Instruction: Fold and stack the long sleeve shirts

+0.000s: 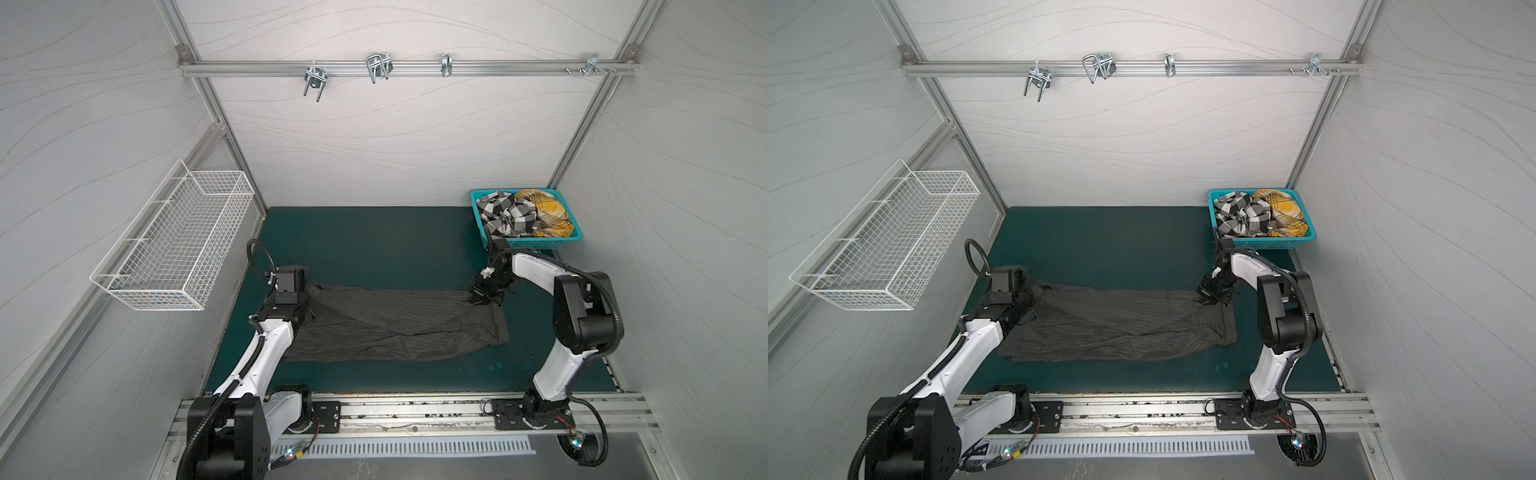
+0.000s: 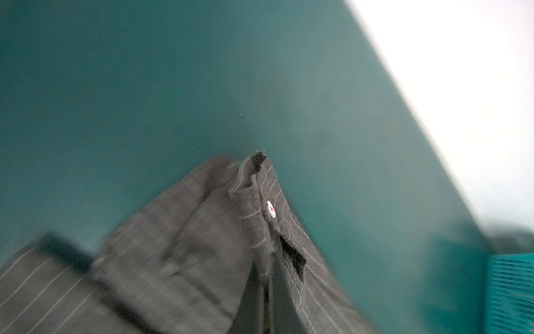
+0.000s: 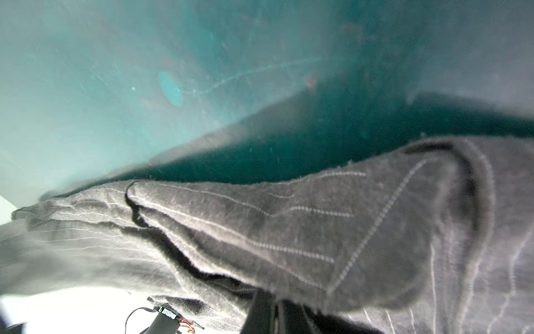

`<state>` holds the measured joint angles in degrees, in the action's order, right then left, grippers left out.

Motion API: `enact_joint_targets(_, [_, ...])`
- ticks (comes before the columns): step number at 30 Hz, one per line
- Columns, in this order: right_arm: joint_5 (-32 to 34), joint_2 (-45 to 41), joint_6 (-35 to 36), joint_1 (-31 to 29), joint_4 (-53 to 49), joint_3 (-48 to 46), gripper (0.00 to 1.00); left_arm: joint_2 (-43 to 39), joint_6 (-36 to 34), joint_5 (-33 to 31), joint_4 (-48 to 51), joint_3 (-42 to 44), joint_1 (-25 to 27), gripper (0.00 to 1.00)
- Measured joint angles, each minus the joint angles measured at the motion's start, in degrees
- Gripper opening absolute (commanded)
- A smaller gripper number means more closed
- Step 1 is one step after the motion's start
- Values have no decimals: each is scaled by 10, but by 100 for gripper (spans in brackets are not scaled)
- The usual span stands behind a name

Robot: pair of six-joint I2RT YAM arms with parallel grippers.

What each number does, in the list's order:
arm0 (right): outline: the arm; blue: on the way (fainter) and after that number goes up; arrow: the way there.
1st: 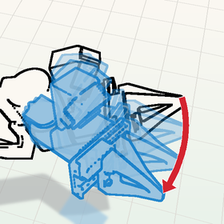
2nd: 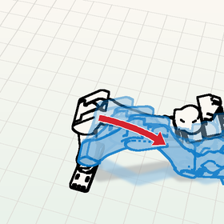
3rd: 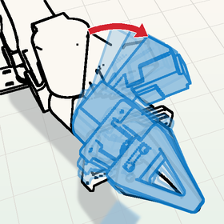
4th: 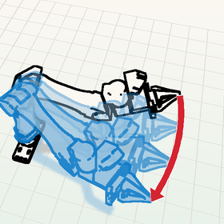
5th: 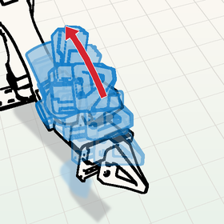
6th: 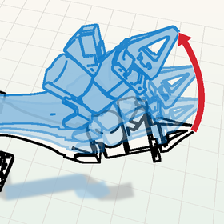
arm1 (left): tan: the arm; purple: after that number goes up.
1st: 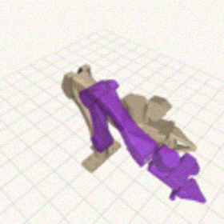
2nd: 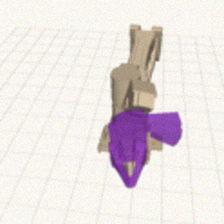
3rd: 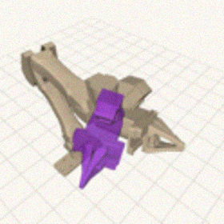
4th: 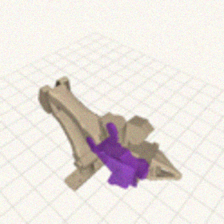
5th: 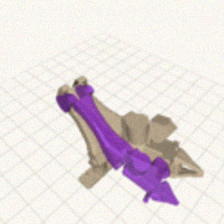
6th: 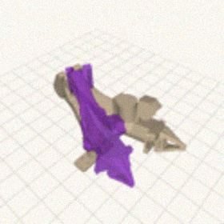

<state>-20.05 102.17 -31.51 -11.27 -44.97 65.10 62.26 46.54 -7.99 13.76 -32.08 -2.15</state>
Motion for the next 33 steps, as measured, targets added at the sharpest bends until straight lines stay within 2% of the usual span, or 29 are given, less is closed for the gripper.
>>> enact_joint_targets(2, [-4,0,-2,-1,1,-2,44,12,15,-11,22,27,-2,52])
enact_joint_targets(3, [-5,-1,-2,-2,1,-3,49,18,20,-15,36,32,-2,55])
enact_joint_targets(4, [-4,-3,-3,-4,0,-3,64,25,24,-17,54,33,-2,56])
enact_joint_targets(5, [-3,-8,0,-6,-3,-3,68,28,31,-19,70,32,-2,57])
enact_joint_targets(8, [10,-43,10,-14,-21,-3,70,21,39,-29,126,15,-2,58])
enact_joint_targets(10, [31,-86,18,-25,-43,-3,68,6,41,-40,174,-13,-2,58])
enact_joint_targets(11, [42,-113,21,-34,-55,-4,66,-2,41,-47,197,-37,-1,54])
enact_joint_targets(12, [51,-140,24,-43,-65,-7,62,-4,40,-53,213,-60,3,44])
enact_joint_targets(13, [59,-172,25,-56,-72,-14,54,-2,34,-56,220,-88,6,33])
enact_joint_targets(16, [57,-257,12,-102,-91,-66,35,38,1,-37,202,-154,30,1])
enact_joint_targets(19, [32,-283,-23,-150,-94,-135,26,121,-19,2,175,-198,61,0])
enact_joint_targets(24, [16,-204,-65,-195,-70,-166,20,239,-21,54,160,-202,87,0])
enact_joint_targets(30, [11,-66,-78,-185,-19,-120,17,328,-16,78,161,-202,71,0])
enact_joint_targets(33, [16,28,-71,-168,-41,-22,17,336,-13,102,150,-208,48,0])
